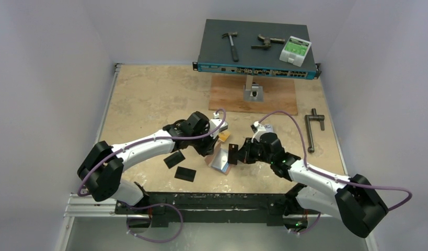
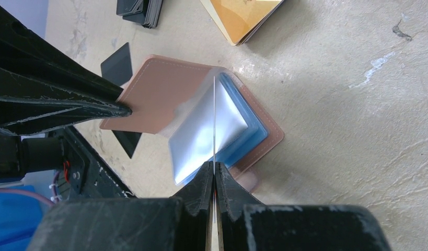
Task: Put the credit cards into the card holder
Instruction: Pick up the card holder from the center of the board.
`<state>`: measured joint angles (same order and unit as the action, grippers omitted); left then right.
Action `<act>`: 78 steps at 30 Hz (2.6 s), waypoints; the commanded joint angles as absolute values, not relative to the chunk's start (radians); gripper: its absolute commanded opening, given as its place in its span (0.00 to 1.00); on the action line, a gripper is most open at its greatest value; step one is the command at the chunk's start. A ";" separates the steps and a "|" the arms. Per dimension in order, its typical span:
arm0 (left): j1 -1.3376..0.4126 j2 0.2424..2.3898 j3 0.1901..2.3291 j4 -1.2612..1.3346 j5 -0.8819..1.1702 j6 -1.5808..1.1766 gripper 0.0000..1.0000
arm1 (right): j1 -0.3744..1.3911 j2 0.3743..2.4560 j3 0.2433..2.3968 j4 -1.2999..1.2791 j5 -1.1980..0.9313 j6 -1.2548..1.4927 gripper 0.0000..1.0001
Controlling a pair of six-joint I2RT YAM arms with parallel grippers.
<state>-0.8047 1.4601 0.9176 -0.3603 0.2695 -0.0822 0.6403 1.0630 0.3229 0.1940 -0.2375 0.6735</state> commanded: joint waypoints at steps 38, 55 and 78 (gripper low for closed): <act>-0.818 1.470 0.928 -0.430 0.185 -0.203 0.10 | 0.582 1.105 0.321 0.357 -0.313 0.721 0.00; -0.803 1.577 0.979 -0.401 0.119 -0.301 0.00 | 0.527 1.092 0.301 0.337 -0.363 0.685 0.00; -0.763 1.269 1.364 -0.649 0.299 -0.088 0.00 | 0.339 0.626 0.520 0.172 -0.672 0.730 0.00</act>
